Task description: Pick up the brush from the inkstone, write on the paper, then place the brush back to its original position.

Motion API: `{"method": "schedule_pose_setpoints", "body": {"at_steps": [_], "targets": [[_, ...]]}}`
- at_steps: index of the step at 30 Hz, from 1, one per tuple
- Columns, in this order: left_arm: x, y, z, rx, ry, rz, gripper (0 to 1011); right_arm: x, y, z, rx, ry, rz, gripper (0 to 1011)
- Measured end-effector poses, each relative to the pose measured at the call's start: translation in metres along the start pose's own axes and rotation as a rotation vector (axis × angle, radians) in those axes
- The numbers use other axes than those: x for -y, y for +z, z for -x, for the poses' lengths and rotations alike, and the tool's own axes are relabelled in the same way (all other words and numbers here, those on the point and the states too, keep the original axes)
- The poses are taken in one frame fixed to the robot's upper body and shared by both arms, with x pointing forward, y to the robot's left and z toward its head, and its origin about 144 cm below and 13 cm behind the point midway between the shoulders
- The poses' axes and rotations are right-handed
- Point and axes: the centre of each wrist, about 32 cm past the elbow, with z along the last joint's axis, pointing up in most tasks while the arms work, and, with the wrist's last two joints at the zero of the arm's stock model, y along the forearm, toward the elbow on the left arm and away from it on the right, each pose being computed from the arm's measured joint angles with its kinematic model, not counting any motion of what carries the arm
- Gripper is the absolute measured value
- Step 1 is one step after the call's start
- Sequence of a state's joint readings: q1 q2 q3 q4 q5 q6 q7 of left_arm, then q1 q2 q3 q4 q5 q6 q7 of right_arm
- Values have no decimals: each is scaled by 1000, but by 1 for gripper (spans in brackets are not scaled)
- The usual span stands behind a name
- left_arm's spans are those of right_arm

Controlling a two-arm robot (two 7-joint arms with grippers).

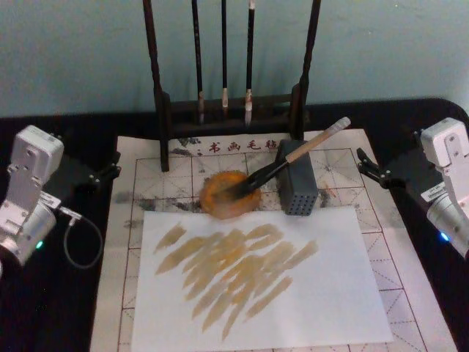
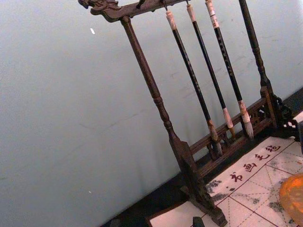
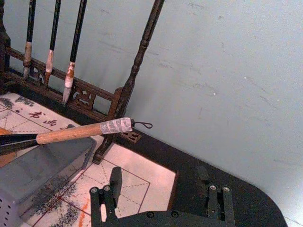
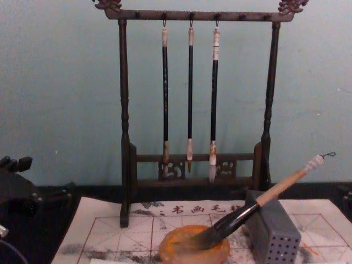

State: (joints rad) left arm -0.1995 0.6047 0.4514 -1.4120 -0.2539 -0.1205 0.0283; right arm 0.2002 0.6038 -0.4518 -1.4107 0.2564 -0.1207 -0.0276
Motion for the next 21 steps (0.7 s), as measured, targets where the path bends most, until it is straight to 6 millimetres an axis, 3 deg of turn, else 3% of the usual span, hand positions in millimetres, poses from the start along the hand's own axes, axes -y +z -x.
{"method": "schedule_pose_setpoints", "body": {"at_steps": [21], "targets": [[0,0,0,0,0,0,1001,0,0,0,3,0,0,1000]]}}
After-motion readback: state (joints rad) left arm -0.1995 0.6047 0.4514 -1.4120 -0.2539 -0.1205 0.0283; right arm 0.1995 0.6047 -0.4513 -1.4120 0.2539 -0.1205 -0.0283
